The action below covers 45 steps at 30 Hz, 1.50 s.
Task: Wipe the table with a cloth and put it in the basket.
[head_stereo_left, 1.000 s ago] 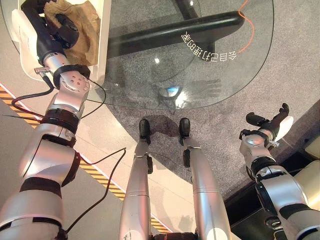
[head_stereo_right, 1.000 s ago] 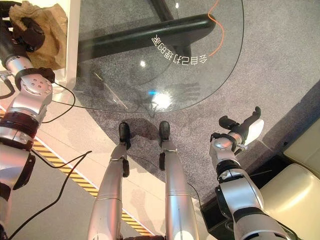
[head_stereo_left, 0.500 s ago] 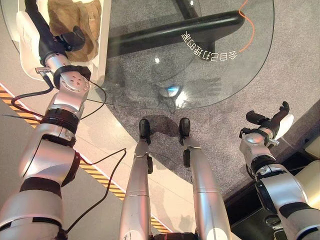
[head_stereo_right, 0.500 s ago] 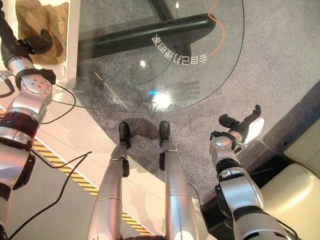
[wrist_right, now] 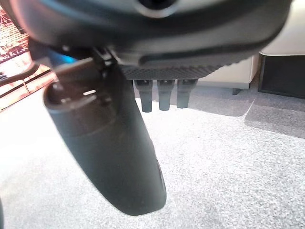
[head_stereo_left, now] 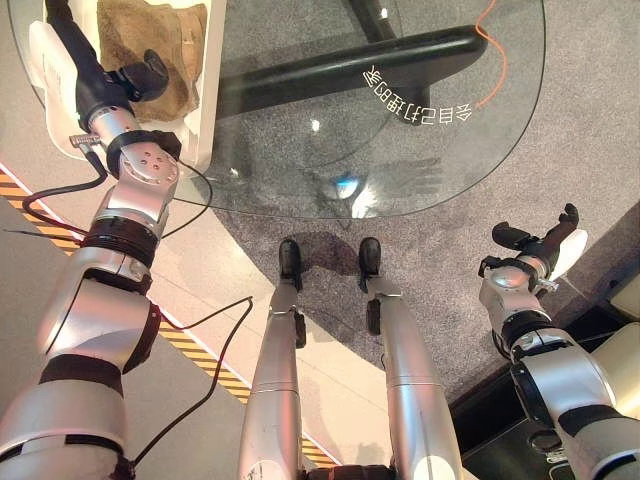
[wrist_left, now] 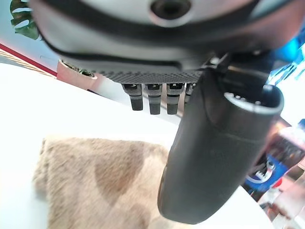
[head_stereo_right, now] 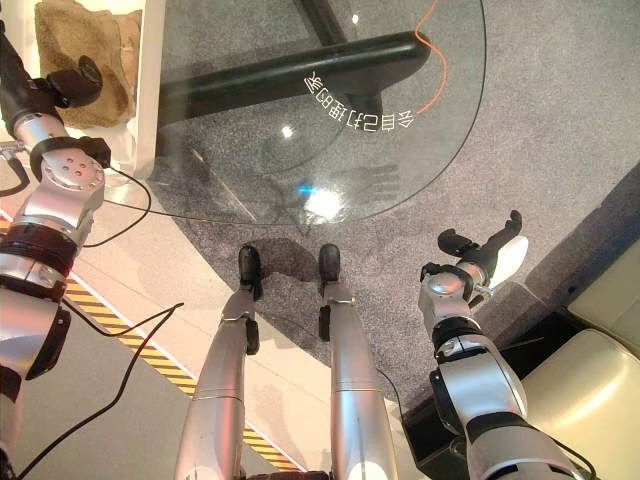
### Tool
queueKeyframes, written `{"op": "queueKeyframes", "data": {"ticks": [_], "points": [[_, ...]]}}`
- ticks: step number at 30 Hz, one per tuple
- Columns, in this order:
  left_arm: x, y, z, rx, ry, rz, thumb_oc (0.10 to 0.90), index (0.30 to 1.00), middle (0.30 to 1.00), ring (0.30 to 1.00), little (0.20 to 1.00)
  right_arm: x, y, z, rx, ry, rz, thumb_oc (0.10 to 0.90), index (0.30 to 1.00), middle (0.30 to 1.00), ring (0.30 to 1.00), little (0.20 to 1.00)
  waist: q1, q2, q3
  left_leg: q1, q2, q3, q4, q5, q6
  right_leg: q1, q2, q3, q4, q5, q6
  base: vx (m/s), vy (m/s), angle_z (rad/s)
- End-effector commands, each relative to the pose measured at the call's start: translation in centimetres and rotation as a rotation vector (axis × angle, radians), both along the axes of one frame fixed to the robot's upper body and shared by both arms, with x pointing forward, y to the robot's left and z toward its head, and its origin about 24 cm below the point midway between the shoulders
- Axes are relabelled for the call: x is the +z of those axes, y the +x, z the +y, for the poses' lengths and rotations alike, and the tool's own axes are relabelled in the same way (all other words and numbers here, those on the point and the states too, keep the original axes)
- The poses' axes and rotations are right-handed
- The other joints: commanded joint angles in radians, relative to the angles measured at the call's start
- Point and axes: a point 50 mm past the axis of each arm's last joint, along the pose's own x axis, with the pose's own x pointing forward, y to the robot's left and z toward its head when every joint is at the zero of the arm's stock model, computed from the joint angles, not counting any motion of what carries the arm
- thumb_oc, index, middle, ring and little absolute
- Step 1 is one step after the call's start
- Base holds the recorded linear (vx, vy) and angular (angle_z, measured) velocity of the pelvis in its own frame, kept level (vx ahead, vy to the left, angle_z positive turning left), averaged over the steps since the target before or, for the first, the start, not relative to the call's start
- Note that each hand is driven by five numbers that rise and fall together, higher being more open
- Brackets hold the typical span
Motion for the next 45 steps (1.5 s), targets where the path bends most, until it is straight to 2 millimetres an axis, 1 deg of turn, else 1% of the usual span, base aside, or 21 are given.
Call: {"op": "queueKeyframes", "data": {"ticks": [1, 4, 7, 14, 15, 17, 18, 20, 21, 23, 27, 29, 34, 35, 36, 37, 40, 42, 43, 44, 45], "points": [[5.3, -2.9, 2.1, 0.079, -0.034, -0.325, 0.800, 0.900, 0.900, 0.900, 0.900, -1.4, -1.7, -2.2, -0.008, -0.017, 0.018, 0.800, 0.900, 0.900, 0.900, 0.900, 0.000, 0.026, -0.025, 0.065, -0.050, 0.042, 0.040, -0.062, 0.065, 0.106, 0.047, -0.010, -0.091, 0.009, 0.023, -0.02, -0.038, 0.02], [5.2, -3.3, 2.4, 0.069, -0.028, -0.349, 0.800, 0.900, 0.900, 0.900, 0.900, -2.5, -1.9, -1.9, 0.060, 0.006, 0.057, 0.800, 0.900, 0.900, 0.900, 0.900, 0.003, 0.024, -0.025, 0.118, -0.050, 0.041, 0.017, -0.050, 0.061, 0.156, 0.046, -0.009, -0.114, 0.019, 0.027, -0.01, -0.013, 0.01], [4.8, -3.6, 3.0, 0.064, -0.033, -0.350, 0.800, 0.900, 0.900, 0.900, 0.900, -3.6, -2.5, -2.0, 0.073, 0.019, 0.095, 0.800, 0.900, 0.900, 0.900, 0.900, 0.007, 0.023, -0.025, 0.170, -0.049, 0.041, -0.009, -0.042, 0.057, 0.211, 0.043, -0.011, -0.138, 0.024, 0.032, 0.00, -0.004, -0.01], [3.7, -4.5, 5.1, 0.060, -0.042, -0.324, 0.800, 0.900, 0.900, 0.900, 0.900, -6.5, -4.6, -2.7, 0.086, 0.051, 0.214, 0.800, 0.900, 0.900, 0.900, 0.900, 0.012, 0.014, -0.025, 0.348, -0.039, 0.053, -0.104, -0.017, 0.042, 0.393, 0.032, -0.018, -0.229, 0.046, 0.043, 0.00, -0.009, -0.03], [3.7, -4.5, 5.1, 0.060, -0.042, -0.324, 0.800, 0.900, 0.900, 0.900, 0.900, -6.5, -4.6, -2.7, 0.086, 0.051, 0.214, 0.800, 0.900, 0.900, 0.900, 0.900, 0.012, 0.014, -0.025, 0.348, -0.039, 0.053, -0.104, -0.017, 0.042, 0.393, 0.032, -0.018, -0.229, 0.046, 0.043, 0.02, -0.032, 0.00], [2.9, -4.6, 5.7, 0.048, -0.048, -0.286, 0.800, 0.900, 0.900, 0.900, 0.900, -7.9, -5.6, -3.0, 0.087, 0.075, 0.277, 0.800, 0.900, 0.900, 0.900, 0.900, 0.018, 0.012, -0.049, 0.418, -0.038, 0.054, -0.146, -0.019, 0.037, 0.462, 0.022, -0.022, -0.267, 0.046, 0.050, 0.06, -0.039, -0.01], [1.9, -4.7, 6.3, 0.032, -0.053, -0.246, 0.800, 0.900, 0.900, 0.900, 0.900, -8.7, -6.4, -3.2, 0.089, 0.085, 0.321, 0.800, 0.900, 0.900, 0.900, 0.900, 0.022, 0.012, -0.073, 0.459, -0.040, 0.055, -0.178, -0.016, 0.036, 0.502, 0.015, -0.024, -0.297, 0.052, 0.055, 0.04, -0.023, 0.00], [1.7, -4.8, 6.4, 0.031, -0.054, -0.242, 0.800, 0.900, 0.900, 0.900, 0.900, -8.8, -6.5, -3.3, 0.089, 0.085, 0.327, 0.800, 0.900, 0.900, 0.900, 0.900, 0.023, 0.012, -0.077, 0.466, -0.039, 0.055, -0.190, -0.007, 0.036, 0.509, 0.015, -0.024, -0.309, 0.062, 0.056, 0.00, 0.000, 0.00], [0.4, -4.9, 7.0, 0.018, -0.063, -0.207, 0.800, 0.900, 0.900, 0.900, 0.900, -9.8, -7.4, -3.6, 0.083, 0.102, 0.371, 0.800, 0.900, 0.900, 0.900, 0.900, 0.029, 0.012, -0.103, 0.505, -0.042, 0.057, -0.217, -0.012, 0.035, 0.550, 0.004, -0.026, -0.331, 0.059, 0.063, 0.04, -0.002, -0.02], [-1.0, -5.2, 7.6, 0.011, -0.079, -0.176, 0.800, 0.900, 0.900, 0.900, 0.900, -10.5, -8.3, -4.0, 0.083, 0.107, 0.414, 0.800, 0.900, 0.900, 0.900, 0.900, 0.033, 0.012, -0.128, 0.538, -0.041, 0.060, -0.249, -0.003, 0.035, 0.585, -0.002, -0.029, -0.362, 0.072, 0.067, 0.05, 0.009, -0.01], [-5.4, -6.2, 9.3, -0.009, -0.128, -0.066, 0.800, 0.900, 0.900, 0.900, 0.900, -12.9, -11.3, -4.8, 0.087, 0.111, 0.536, 0.800, 0.900, 0.900, 0.900, 0.900, 0.044, 0.018, -0.188, 0.628, -0.043, 0.061, -0.315, -0.001, 0.034, 0.685, -0.014, -0.037, -0.433, 0.084, 0.075, 0.09, 0.030, -0.06], [-9.0, -7.6, 10.4, -0.007, -0.185, 0.008, 0.800, 0.900, 0.900, 0.900, 0.900, -14.5, -13.7, -5.2, 0.089, 0.110, 0.618, 0.800, 0.900, 0.900, 0.900, 0.900, 0.053, 0.024, -0.228, 0.686, -0.046, 0.057, -0.352, -0.001, 0.035, 0.754, -0.021, -0.046, -0.479, 0.092, 0.079, 0.14, 0.044, 0.01], [-15.9, -10.9, 12.0, 0.049, -0.281, 0.182, 0.800, 0.900, 0.900, 0.900, 0.900, -16.9, -17.4, -5.2, 0.106, 0.119, 0.762, 0.800, 0.900, 0.900, 0.900, 0.900, 0.066, 0.023, -0.304, 0.777, -0.048, 0.048, -0.396, -0.005, 0.041, 0.857, -0.027, -0.058, -0.538, 0.098, 0.084, 0.14, 0.019, 0.05], [-17.8, -11.9, 12.3, 0.059, -0.320, 0.235, 0.800, 0.900, 0.900, 0.900, 0.900, -17.4, -18.2, -5.0, 0.116, 0.117, 0.803, 0.800, 0.900, 0.900, 0.900, 0.900, 0.070, 0.022, -0.323, 0.794, -0.048, 0.047, -0.402, -0.008, 0.043, 0.877, -0.027, -0.059, -0.547, 0.098, 0.086, 0.12, 0.011, 0.10], [-18.8, -12.4, 12.4, 0.063, -0.326, 0.265, 0.800, 0.900, 0.900, 0.900, 0.900, -17.8, -18.7, -4.8, 0.123, 0.117, 0.823, 0.800, 0.900, 0.900, 0.900, 0.900, 0.072, 0.021, -0.334, 0.803, -0.047, 0.046, -0.405, -0.009, 0.044, 0.886, -0.028, -0.059, -0.552, 0.098, 0.087, 0.14, 0.008, 0.17], [-20.8, -13.5, 12.3, 0.073, -0.323, 0.346, 0.800, 0.900, 0.900, 0.900, 0.900, -18.4, -19.7, -4.6, 0.120, 0.128, 0.859, 0.800, 0.900, 0.900, 0.900, 0.900, 0.076, 0.019, -0.354, 0.822, -0.046, 0.045, -0.413, -0.011, 0.045, 0.907, -0.030, -0.063, -0.561, 0.099, 0.088, 0.12, 0.002, 0.15], [-25.1, -15.5, 11.6, 0.065, -0.380, 0.510, 0.800, 0.900, 0.900, 0.900, 0.900, -19.3, -21.4, -4.4, 0.130, 0.143, 0.939, 0.800, 0.900, 0.900, 0.900, 0.900, 0.085, 0.015, -0.393, 0.857, -0.044, 0.040, -0.427, -0.016, 0.048, 0.949, -0.030, -0.070, -0.581, 0.100, 0.093, 0.11, 0.002, 0.09], [-27.8, -16.9, 10.9, 0.053, -0.416, 0.622, 0.800, 0.900, 0.900, 0.900, 0.900, -19.7, -22.0, -4.3, 0.147, 0.149, 0.981, 0.800, 0.900, 0.900, 0.900, 0.900, 0.090, 0.011, -0.414, 0.874, -0.042, 0.039, -0.435, -0.019, 0.049, 0.968, -0.029, -0.075, -0.594, 0.104, 0.097, 0.07, -0.001, 0.02], [-28.8, -17.5, 10.7, 0.047, -0.430, 0.664, 0.800, 0.900, 0.900, 0.900, 0.900, -19.8, -22.3, -4.3, 0.148, 0.153, 0.990, 0.800, 0.900, 0.900, 0.900, 0.900, 0.091, 0.009, -0.419, 0.880, -0.041, 0.040, -0.438, -0.020, 0.049, 0.976, -0.030, -0.077, -0.598, 0.105, 0.097, 0.04, 0.004, 0.02], [-30.7, -18.7, 10.1, 0.023, -0.459, 0.768, 0.800, 0.900, 0.900, 0.900, 0.900, -20.0, -22.7, -4.2, 0.154, 0.162, 1.012, 0.800, 0.900, 0.900, 0.900, 0.900, 0.093, 0.007, -0.430, 0.888, -0.040, 0.042, -0.441, -0.022, 0.049, 0.988, -0.029, -0.080, -0.607, 0.107, 0.099, 0.00, 0.000, 0.00], [-31.9, -19.5, 9.6, 0.011, -0.473, 0.826, 0.800, 0.900, 0.900, 0.900, 0.900, -20.2, -23.0, -4.1, 0.175, 0.167, 1.035, 0.800, 0.900, 0.900, 0.900, 0.900, 0.094, 0.006, -0.435, 0.894, -0.039, 0.044, -0.441, -0.025, 0.050, 0.996, -0.029, -0.082, -0.612, 0.108, 0.100, 0.00, 0.000, 0.00]]}}
